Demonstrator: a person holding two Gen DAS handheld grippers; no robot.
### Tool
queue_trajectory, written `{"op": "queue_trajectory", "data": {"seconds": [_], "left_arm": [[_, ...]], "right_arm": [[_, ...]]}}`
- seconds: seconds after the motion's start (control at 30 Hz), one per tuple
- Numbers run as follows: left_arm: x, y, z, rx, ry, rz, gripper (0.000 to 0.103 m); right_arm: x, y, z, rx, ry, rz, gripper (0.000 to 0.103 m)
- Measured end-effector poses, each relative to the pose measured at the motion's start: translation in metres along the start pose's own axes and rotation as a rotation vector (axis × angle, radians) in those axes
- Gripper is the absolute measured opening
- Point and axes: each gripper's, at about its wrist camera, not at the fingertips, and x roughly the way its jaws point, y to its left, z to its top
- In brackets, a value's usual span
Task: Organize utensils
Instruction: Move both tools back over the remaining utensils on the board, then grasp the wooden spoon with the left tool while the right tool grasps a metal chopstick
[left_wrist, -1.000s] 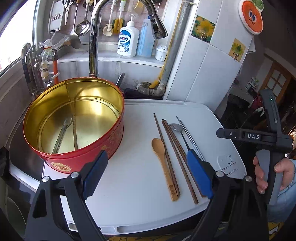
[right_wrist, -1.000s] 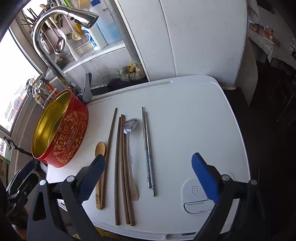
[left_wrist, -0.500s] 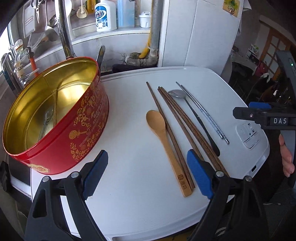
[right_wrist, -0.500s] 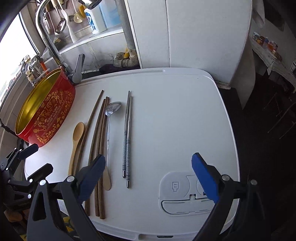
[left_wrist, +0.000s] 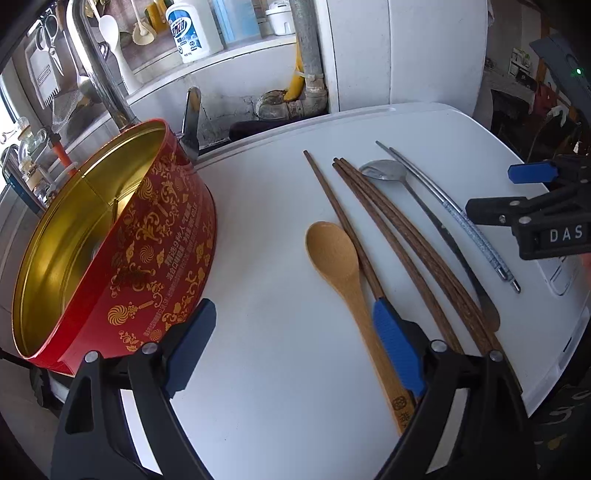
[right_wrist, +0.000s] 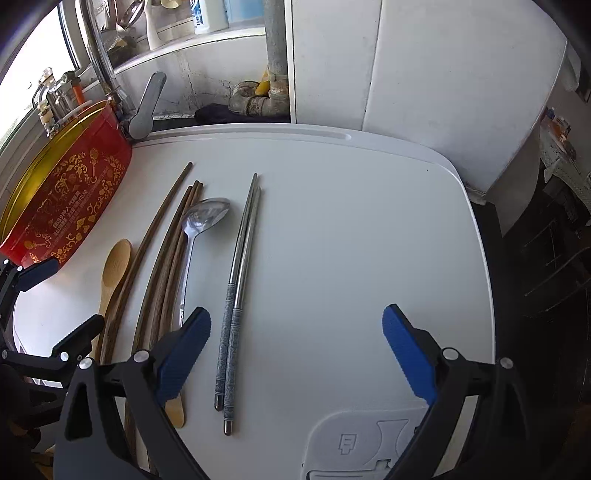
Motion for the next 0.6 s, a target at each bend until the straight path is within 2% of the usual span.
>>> {"op": "queue_trajectory", "data": {"seconds": [0.13,0.47,0.6], "left_arm": [[0.007,-0.001,0.001,0.008,0.015,0.014,0.085],[0.01,0.001,0.002,-0.002,0.011,-0.007,0.085],[0.01,0.002,0.002,-0.004,0.01,-0.013,0.085]], "right_arm": [[0.009,-0.003,0.004,-0.029,0.011,-0.033,0.095],[0.011,-0.001,0.004,-0.031,0.018,-0.018,0.095],[0.014,0.0,0.0,-0.039,0.033,-0.042,0.095]]}}
